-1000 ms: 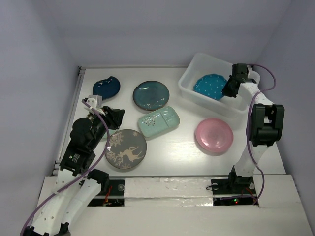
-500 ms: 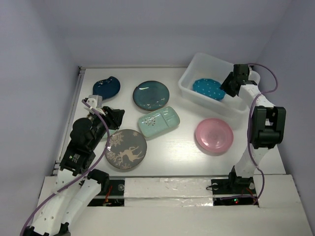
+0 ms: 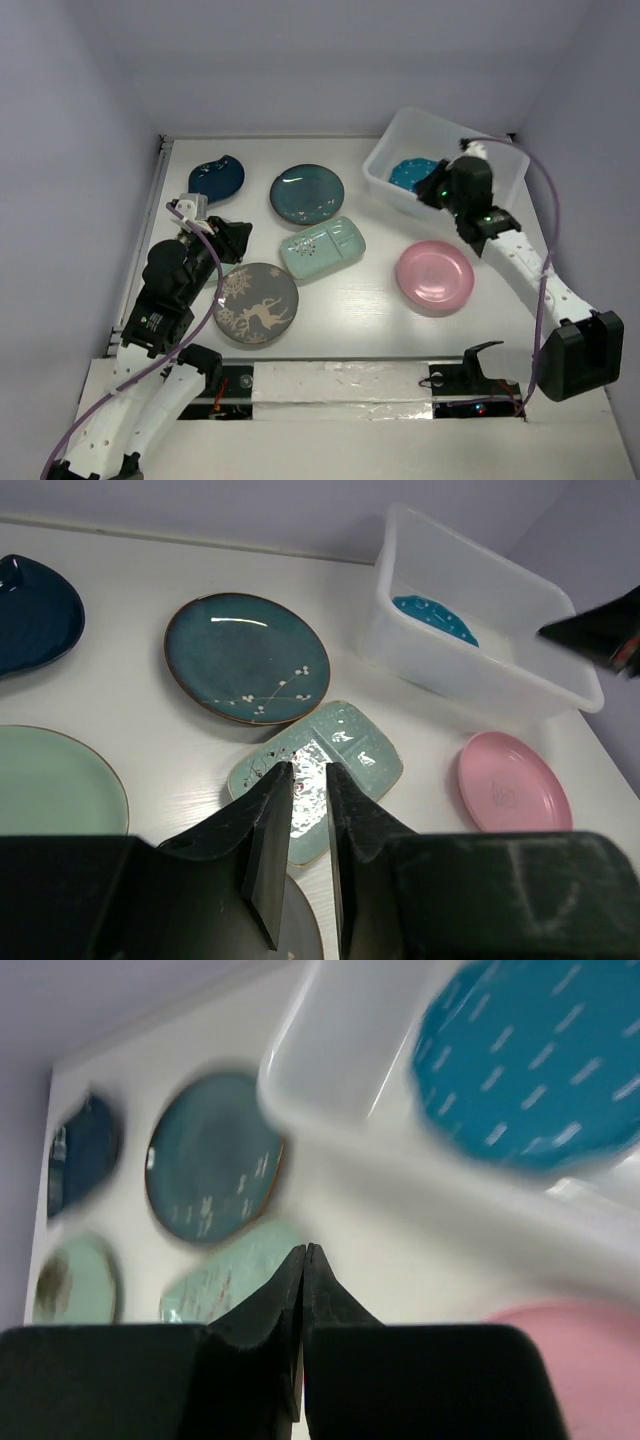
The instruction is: Place the plates into the plastic bin on the countertop
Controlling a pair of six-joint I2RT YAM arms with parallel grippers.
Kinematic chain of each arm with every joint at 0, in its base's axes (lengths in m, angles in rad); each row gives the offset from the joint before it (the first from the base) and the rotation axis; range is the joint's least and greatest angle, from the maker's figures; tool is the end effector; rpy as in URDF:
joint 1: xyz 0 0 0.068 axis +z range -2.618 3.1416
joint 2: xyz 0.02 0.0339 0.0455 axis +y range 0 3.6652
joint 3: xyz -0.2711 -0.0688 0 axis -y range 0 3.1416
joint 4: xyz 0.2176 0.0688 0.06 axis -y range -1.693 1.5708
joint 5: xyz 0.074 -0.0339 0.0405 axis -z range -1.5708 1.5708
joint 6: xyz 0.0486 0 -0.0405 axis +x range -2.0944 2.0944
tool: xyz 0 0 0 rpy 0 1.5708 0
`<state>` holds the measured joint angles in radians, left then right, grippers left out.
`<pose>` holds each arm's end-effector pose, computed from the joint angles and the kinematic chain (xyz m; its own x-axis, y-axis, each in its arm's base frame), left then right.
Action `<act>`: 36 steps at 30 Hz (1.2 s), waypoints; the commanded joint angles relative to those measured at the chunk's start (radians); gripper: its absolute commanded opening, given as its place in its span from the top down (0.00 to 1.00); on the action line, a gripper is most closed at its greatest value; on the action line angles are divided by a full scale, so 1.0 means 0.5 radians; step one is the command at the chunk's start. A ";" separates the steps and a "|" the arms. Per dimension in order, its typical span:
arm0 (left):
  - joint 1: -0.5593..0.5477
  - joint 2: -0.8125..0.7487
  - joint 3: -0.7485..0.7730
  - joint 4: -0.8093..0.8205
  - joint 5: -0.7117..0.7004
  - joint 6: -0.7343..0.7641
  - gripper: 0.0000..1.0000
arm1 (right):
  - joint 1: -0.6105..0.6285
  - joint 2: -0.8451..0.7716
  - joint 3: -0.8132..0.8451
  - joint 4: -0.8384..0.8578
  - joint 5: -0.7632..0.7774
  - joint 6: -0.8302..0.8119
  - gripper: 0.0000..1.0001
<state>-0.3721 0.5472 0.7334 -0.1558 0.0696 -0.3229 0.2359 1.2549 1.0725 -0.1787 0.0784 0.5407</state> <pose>0.1046 -0.0445 0.3575 -0.1088 -0.2973 -0.9486 0.4143 0.8538 -0.3152 0.2685 0.0606 0.3475 -0.3778 0.4370 -0.8163 0.0381 0.8882 0.4578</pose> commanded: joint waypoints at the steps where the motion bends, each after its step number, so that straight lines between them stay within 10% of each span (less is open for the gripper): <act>1: -0.010 -0.005 0.036 0.054 -0.013 0.011 0.84 | 0.218 0.046 -0.264 0.059 -0.135 0.163 1.00; 3: -0.010 -0.011 0.033 0.051 -0.013 0.008 0.87 | 0.350 0.028 -0.441 0.157 -0.138 0.277 1.00; 11: -0.029 -0.036 0.033 0.057 -0.004 0.008 0.91 | 0.559 0.153 -0.804 0.740 -0.046 0.906 0.42; 27: -0.066 -0.088 0.040 0.048 -0.023 0.005 0.88 | 0.780 0.908 -0.685 1.063 0.135 1.318 0.48; 36: -0.066 -0.091 0.040 0.048 -0.032 0.005 0.88 | 0.780 0.822 -0.829 1.097 0.227 1.370 0.79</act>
<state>-0.3996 0.5129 0.7334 -0.1623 0.0624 -0.3229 0.6167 1.7065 0.6819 0.3523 0.1371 1.2213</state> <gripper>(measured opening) 0.120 0.231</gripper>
